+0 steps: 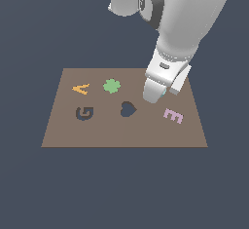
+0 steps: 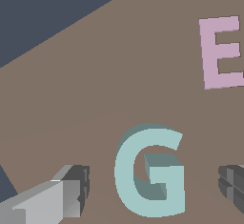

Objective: Insert a designated object into the corresponding slot on a board.

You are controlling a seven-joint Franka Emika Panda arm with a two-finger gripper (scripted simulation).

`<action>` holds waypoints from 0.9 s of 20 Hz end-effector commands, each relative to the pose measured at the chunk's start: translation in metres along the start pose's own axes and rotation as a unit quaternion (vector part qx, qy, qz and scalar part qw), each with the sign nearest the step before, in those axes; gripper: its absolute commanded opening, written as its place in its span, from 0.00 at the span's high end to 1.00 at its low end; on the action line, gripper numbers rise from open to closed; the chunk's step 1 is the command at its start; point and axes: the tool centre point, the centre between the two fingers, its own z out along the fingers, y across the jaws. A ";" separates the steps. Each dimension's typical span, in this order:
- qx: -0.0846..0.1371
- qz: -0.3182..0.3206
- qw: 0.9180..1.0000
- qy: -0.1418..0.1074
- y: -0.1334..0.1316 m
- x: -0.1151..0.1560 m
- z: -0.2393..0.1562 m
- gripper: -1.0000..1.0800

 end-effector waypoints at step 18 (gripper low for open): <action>-0.001 -0.012 1.000 0.000 -0.003 0.000 0.023 1.00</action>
